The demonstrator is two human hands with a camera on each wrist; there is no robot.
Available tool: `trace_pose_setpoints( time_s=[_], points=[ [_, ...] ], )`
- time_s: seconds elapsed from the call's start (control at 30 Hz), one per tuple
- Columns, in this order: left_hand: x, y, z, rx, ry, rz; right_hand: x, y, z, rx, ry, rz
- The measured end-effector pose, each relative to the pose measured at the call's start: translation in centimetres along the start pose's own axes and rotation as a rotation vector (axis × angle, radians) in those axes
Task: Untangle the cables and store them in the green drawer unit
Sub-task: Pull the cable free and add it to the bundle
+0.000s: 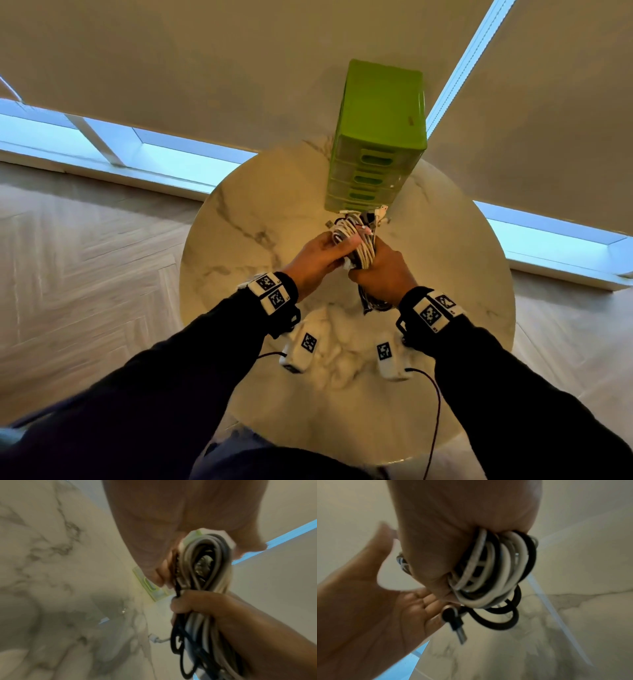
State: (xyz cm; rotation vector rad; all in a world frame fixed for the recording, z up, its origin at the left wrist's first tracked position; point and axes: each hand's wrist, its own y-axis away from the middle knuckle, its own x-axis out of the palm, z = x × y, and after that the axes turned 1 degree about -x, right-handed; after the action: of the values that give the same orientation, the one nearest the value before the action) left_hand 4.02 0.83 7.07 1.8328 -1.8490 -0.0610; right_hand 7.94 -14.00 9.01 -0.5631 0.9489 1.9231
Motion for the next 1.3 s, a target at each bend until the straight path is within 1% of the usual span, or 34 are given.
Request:
trace_pose_setpoints(
  time_s=[0.07,0.17,0.23,0.4,0.57,0.7,0.87,0.97,1.1,1.3],
  points=[
    [0.0,-2.0,0.5,-0.069,0.055,-0.038,-1.1,-1.4,-1.6,0.022,-0.023,-0.038],
    [0.0,-6.0,1.3,-0.176,0.204,-0.173,-2.4,-3.3,-4.0,0.042,-0.050,-0.050],
    [0.1,-9.2,1.9,-0.186,0.241,-0.235,-3.0,-4.5,-5.3,0.026,-0.063,-0.044],
    [1.2,-15.5,3.0,-0.220,0.336,-0.300,-3.9,-6.7,-7.2,-0.009,-0.102,-0.033],
    [1.5,-18.7,3.8,-0.209,0.470,-0.423,-4.3,-7.4,-7.5,-0.044,-0.146,-0.016],
    [1.7,-19.1,3.6,-0.210,0.528,-0.475,-4.6,-7.6,-7.8,-0.058,-0.163,-0.015],
    [1.9,-17.9,3.9,-0.245,0.415,-0.510,-5.0,-7.1,-8.3,-0.051,-0.173,-0.025],
    [2.0,-16.1,4.3,-0.281,0.356,-0.480,-5.2,-6.2,-8.1,-0.063,-0.177,-0.019],
    [1.7,-13.1,5.9,-0.330,0.337,-0.448,-5.0,-4.8,-7.6,-0.067,-0.168,0.015],
    [1.1,-8.3,8.0,-0.341,0.305,-0.451,-4.1,-2.0,-5.9,-0.063,-0.173,0.039]
  ],
)
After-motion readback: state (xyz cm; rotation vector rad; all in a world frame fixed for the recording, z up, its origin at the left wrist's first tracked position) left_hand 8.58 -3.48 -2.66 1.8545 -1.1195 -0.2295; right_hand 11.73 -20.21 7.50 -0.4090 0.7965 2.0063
